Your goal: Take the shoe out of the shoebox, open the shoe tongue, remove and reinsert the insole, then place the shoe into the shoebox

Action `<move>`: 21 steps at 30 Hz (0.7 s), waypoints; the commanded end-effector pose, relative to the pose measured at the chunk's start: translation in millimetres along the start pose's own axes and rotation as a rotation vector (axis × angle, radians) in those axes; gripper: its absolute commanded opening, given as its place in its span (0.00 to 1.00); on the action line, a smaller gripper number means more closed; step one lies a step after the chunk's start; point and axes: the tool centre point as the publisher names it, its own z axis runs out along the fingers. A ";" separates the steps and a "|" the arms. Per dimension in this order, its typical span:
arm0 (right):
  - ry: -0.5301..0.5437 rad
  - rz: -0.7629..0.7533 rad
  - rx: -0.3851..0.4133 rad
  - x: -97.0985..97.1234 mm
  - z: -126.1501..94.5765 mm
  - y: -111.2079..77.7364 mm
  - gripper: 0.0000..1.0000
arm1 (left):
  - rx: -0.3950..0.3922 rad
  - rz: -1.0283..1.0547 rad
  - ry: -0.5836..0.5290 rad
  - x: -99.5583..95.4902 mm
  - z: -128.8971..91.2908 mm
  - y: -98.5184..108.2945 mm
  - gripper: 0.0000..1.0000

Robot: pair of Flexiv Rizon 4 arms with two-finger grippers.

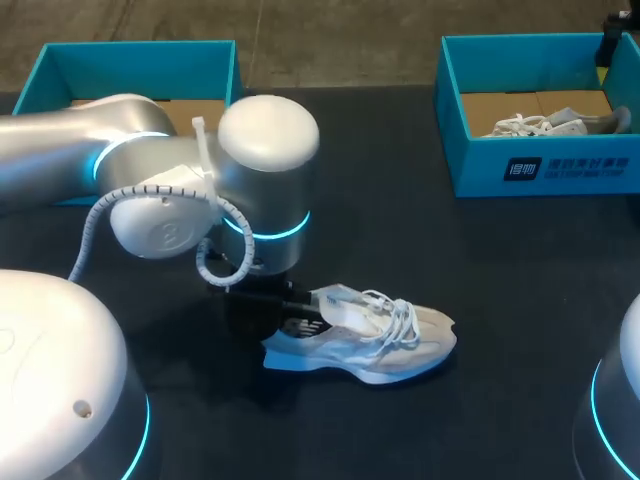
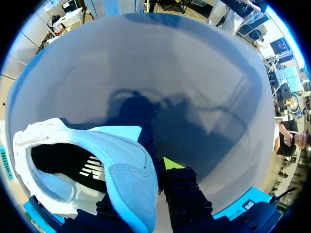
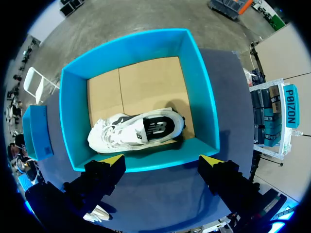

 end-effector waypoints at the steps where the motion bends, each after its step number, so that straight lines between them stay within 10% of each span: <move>1: -0.001 0.001 0.000 0.3 -0.4 -0.3 1.00 | -0.001 -0.008 0.007 -6.7 6.9 0.0 0.00; 12: -0.001 0.001 0.000 0.3 -0.4 -0.3 1.00 | -0.033 0.002 0.006 -7.1 17.7 7.0 0.00; 15: -0.001 0.001 0.000 0.3 -0.4 -0.3 1.00 | -0.029 0.004 0.003 -7.1 17.3 8.4 1.00; 21: -0.001 0.001 0.000 0.3 -0.4 -0.3 1.00 | -0.038 -0.005 -0.055 -2.5 -3.5 6.6 1.00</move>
